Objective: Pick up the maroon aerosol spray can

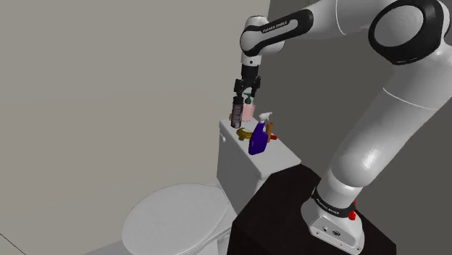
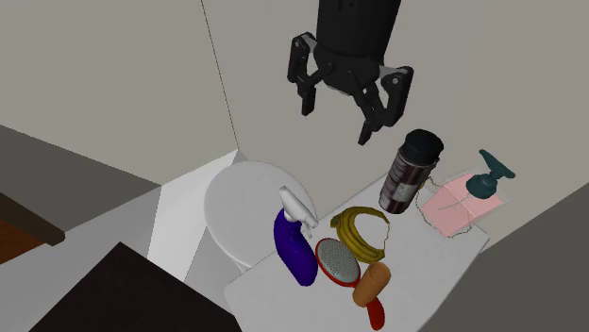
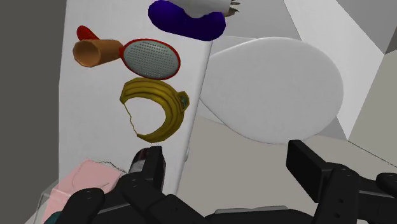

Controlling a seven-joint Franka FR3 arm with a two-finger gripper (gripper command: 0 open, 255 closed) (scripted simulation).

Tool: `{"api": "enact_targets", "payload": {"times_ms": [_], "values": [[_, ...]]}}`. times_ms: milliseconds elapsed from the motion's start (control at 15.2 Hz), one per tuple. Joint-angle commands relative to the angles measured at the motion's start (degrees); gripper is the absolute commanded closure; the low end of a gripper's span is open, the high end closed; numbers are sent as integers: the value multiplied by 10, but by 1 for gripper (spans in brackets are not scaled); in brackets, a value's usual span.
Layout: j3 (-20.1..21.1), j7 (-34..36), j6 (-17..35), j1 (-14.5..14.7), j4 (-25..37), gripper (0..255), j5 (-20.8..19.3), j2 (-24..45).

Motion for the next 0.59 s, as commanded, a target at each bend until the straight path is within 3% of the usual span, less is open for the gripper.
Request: {"api": "enact_targets", "payload": {"times_ms": [0, 528], "values": [[-8, -10, 10, -6, 33, 0, 0, 42], [-28, -38, 18, -33, 200, 0, 15, 210]]}}
